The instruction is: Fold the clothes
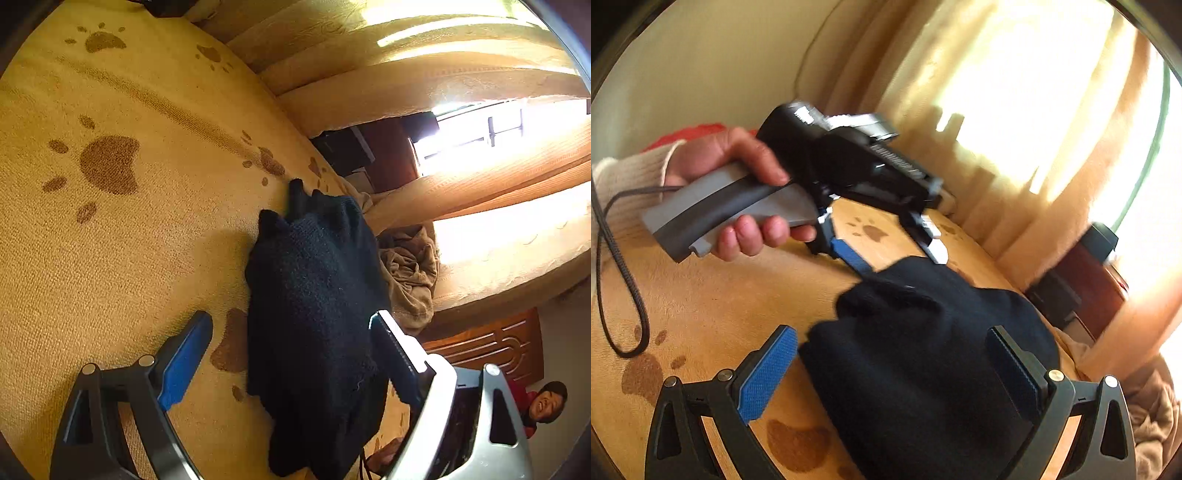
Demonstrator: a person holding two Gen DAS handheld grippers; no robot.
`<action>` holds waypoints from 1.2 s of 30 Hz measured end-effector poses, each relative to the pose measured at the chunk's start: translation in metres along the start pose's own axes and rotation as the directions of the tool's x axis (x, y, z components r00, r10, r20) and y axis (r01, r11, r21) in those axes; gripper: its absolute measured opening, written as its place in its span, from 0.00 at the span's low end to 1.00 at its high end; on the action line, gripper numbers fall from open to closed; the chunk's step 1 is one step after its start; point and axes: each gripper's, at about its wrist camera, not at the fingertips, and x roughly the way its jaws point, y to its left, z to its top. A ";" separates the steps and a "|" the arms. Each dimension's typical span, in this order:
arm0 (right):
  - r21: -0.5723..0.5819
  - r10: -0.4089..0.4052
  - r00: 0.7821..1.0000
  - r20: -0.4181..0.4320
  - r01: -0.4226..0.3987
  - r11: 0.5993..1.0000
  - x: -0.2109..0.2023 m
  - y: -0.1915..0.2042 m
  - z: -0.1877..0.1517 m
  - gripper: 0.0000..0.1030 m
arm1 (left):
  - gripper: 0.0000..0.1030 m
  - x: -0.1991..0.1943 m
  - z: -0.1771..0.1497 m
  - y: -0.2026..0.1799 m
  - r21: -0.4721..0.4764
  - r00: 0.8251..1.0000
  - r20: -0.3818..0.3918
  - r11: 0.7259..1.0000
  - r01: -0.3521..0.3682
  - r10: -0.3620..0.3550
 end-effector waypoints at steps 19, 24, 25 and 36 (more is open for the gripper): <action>0.029 -0.007 0.979 -0.204 0.013 0.999 0.083 -0.003 0.027 0.69 | 0.87 -0.018 0.005 0.015 -0.022 0.996 0.036 0.996 0.083 -0.082; 0.019 0.001 0.980 -0.201 0.003 1.000 0.078 -0.006 0.025 0.69 | 0.87 -0.022 0.008 0.022 -0.063 0.990 0.045 0.989 0.133 -0.130; -0.022 -0.028 0.979 -0.204 0.024 0.999 0.078 -0.001 0.023 0.69 | 0.87 -0.021 0.008 0.021 -0.060 0.991 0.044 0.990 0.130 -0.128; 0.000 -0.110 0.978 -0.178 0.112 0.994 0.070 -0.016 0.016 0.36 | 0.90 -0.019 0.007 0.017 -0.038 0.990 0.034 0.990 0.139 -0.137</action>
